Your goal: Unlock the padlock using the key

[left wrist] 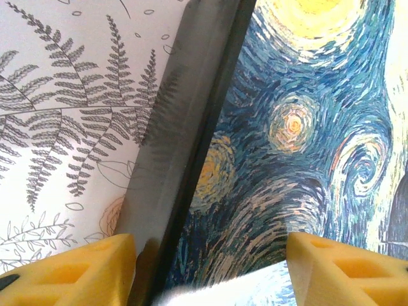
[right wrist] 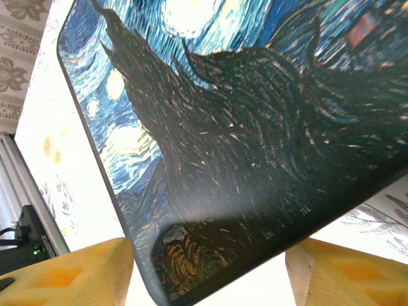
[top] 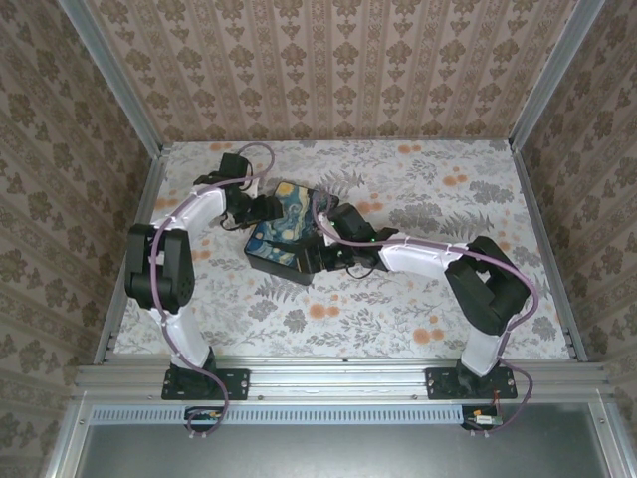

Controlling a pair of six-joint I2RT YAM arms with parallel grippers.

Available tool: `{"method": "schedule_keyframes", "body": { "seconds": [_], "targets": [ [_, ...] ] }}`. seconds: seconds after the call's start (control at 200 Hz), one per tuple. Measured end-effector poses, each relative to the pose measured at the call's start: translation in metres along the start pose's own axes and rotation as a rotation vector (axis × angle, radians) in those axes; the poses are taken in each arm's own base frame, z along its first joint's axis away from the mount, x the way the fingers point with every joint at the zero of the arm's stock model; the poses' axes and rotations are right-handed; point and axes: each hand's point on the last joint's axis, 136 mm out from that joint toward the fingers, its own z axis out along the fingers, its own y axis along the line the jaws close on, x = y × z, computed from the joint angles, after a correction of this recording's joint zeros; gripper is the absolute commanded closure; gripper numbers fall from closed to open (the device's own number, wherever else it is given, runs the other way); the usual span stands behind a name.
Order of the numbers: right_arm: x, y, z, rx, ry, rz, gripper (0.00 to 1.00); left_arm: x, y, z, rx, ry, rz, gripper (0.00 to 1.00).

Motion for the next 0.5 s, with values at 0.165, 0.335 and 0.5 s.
{"method": "schedule_keyframes", "body": {
  "seconds": [0.165, 0.335, 0.5],
  "targets": [
    [-0.029, 0.003, -0.052, 0.031, -0.107, -0.017, 0.3, 0.006, -0.009, -0.019, 0.003, 0.001, 0.015, 0.36],
    [-0.063, -0.02, -0.119, 0.111, -0.262, 0.022, 0.42, 0.0, -0.019, -0.051, -0.006, -0.055, 0.051, 0.35],
    [-0.039, -0.081, -0.127, 0.267, -0.227, 0.137, 0.43, 0.005, -0.024, -0.071, -0.031, -0.086, 0.07, 0.35]
  ]
}}
